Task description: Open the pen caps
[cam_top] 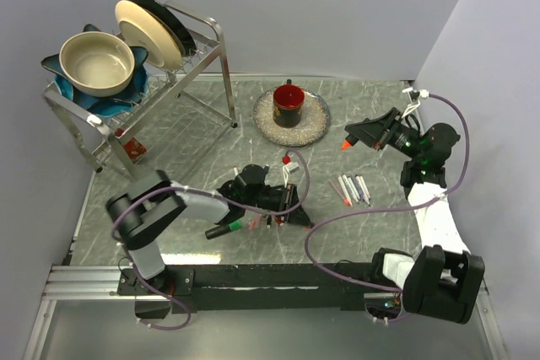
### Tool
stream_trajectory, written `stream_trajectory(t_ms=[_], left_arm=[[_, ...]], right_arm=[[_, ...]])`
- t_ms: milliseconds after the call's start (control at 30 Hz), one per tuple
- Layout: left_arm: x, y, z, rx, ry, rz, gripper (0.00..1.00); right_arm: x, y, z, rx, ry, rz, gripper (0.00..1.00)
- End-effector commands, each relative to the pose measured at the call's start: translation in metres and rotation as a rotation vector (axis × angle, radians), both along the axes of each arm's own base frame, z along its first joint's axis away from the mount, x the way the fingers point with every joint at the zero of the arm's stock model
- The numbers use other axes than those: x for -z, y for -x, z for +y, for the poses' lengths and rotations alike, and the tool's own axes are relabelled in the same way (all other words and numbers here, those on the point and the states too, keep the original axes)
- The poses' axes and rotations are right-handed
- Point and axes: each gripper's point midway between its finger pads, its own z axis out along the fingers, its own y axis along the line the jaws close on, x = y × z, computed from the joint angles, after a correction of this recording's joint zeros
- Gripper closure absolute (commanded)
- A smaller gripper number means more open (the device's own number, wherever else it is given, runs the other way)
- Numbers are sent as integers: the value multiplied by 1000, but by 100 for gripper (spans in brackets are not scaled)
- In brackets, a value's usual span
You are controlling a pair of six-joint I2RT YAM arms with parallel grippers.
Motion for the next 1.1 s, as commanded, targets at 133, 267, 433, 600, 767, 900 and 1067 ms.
stream_trajectory(t_ms=[133,267,433,600,767,900,1067], left_arm=[[52,-78,66,-451,-531,-258,99],[80,-92,101,-541,-739,-309,98],[92,-104,110,-573,-839,-341,94],[98,-121,103,-581,-894,-370,84],[104,-129,96,-569,-922,-381,80],[109,-133,96,-562,-955,-384,74],[112,-134,95,-550,-972,-387,69]], right_arm=[[111,-11,-49,211,473,224,100],[139,-6,-66,229,627,261,100],[157,-3,-80,247,732,284,100],[174,-3,-81,203,737,361,100],[181,-3,-80,178,737,383,99],[185,-3,-82,175,743,401,98],[194,-5,-87,180,761,433,97]])
